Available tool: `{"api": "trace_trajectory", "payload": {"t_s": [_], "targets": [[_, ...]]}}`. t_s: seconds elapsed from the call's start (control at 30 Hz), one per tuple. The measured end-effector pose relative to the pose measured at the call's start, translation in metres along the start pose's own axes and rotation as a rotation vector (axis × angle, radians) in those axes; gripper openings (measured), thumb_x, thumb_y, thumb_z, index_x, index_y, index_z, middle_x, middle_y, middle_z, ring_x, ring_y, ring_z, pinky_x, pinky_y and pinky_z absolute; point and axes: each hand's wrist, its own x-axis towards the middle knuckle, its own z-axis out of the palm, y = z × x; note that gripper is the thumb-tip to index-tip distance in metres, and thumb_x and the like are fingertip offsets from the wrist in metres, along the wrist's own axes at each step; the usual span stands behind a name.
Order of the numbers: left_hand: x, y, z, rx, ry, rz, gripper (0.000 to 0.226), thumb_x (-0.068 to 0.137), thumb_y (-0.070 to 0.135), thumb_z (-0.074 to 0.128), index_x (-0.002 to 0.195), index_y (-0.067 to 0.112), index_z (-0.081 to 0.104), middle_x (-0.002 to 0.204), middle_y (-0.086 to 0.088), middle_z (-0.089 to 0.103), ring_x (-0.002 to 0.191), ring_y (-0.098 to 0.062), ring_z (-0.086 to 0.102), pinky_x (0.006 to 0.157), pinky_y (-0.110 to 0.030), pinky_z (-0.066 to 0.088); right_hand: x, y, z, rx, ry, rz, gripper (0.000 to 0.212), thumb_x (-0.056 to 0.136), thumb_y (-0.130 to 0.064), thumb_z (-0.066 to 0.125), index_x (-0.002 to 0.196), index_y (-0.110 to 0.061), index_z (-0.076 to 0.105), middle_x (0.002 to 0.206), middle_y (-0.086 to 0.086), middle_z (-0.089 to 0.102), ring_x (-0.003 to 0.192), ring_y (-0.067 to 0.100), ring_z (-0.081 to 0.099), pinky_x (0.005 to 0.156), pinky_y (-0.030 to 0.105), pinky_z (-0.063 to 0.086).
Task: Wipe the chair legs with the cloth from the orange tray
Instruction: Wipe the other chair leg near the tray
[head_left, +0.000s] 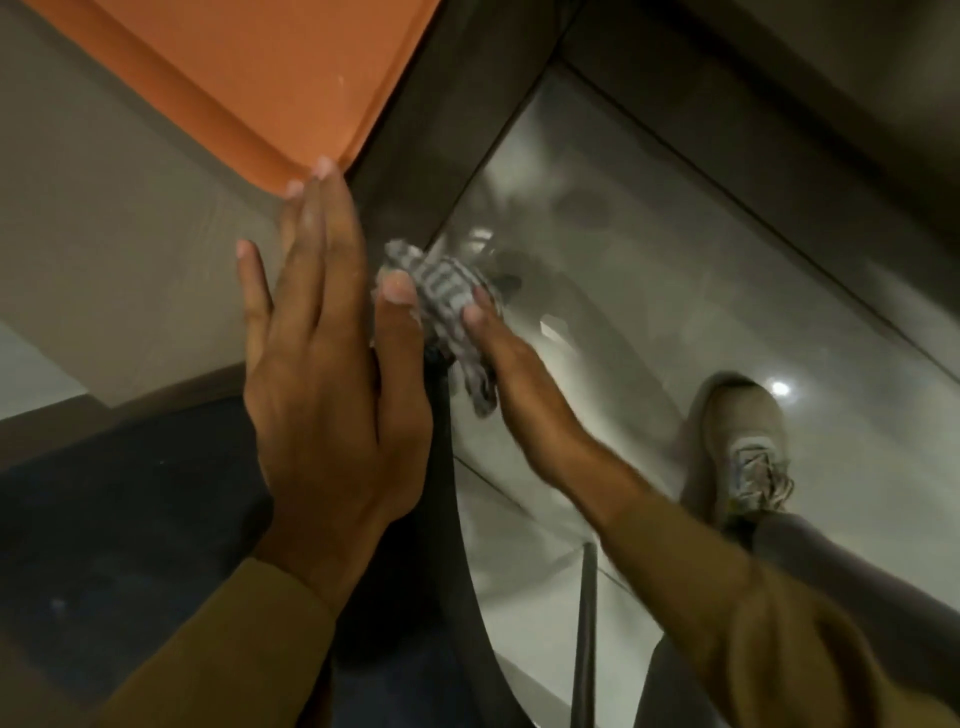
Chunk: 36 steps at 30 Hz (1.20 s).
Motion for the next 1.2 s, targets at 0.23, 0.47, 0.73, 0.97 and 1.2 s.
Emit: {"api": "trace_trajectory", "payload": {"t_s": [0.23, 0.47, 0.73, 0.97, 1.2], "targets": [[0.000, -0.002, 0.001, -0.002, -0.008, -0.002, 0.065, 0.115, 0.034, 0.021, 0.172, 0.004, 0.026, 0.182, -0.009, 0.029, 0.173, -0.022, 0.019, 0.145, -0.048, 0.003, 0.020, 0.021, -0.003, -0.028, 0.028, -0.082, 0.059, 0.112, -0.057, 0.041, 0.169, -0.040, 0.044, 0.180, -0.009, 0.042, 0.169, 0.011, 0.035, 0.139, 0.038, 0.028], [-0.001, -0.007, 0.003, -0.003, 0.006, 0.038, 0.065, 0.115, 0.032, 0.021, 0.171, 0.001, 0.029, 0.180, -0.010, 0.033, 0.171, -0.021, 0.023, 0.144, -0.051, 0.008, 0.102, 0.043, -0.028, -0.037, 0.109, 0.160, 0.060, 0.120, -0.046, 0.029, 0.174, -0.020, 0.035, 0.181, 0.006, 0.039, 0.170, 0.026, 0.034, 0.142, 0.049, 0.024], [0.000, -0.002, -0.002, 0.016, -0.035, 0.019, 0.066, 0.114, 0.033, 0.021, 0.172, 0.004, 0.025, 0.182, -0.007, 0.030, 0.173, -0.020, 0.020, 0.145, -0.046, 0.003, -0.036, 0.003, 0.012, 0.010, -0.062, -0.168, 0.040, 0.110, -0.057, 0.043, 0.145, -0.077, 0.044, 0.172, -0.036, 0.042, 0.165, -0.009, 0.032, 0.136, 0.017, 0.028], [-0.002, -0.007, 0.003, -0.014, -0.011, 0.046, 0.064, 0.115, 0.034, 0.022, 0.171, 0.003, 0.029, 0.180, -0.007, 0.033, 0.171, -0.017, 0.022, 0.145, -0.048, 0.006, 0.075, 0.044, -0.022, -0.086, 0.097, 0.023, 0.057, 0.121, -0.046, 0.030, 0.173, -0.026, 0.038, 0.180, -0.004, 0.041, 0.168, 0.015, 0.035, 0.142, 0.043, 0.022], [0.001, -0.007, 0.000, 0.009, -0.039, 0.035, 0.066, 0.114, 0.035, 0.021, 0.172, 0.004, 0.026, 0.181, -0.007, 0.031, 0.172, -0.018, 0.021, 0.144, -0.049, 0.006, 0.080, 0.037, -0.018, -0.028, 0.125, 0.088, 0.059, 0.119, -0.048, 0.037, 0.174, -0.028, 0.036, 0.179, -0.001, 0.043, 0.168, 0.021, 0.038, 0.141, 0.050, 0.026]]}}
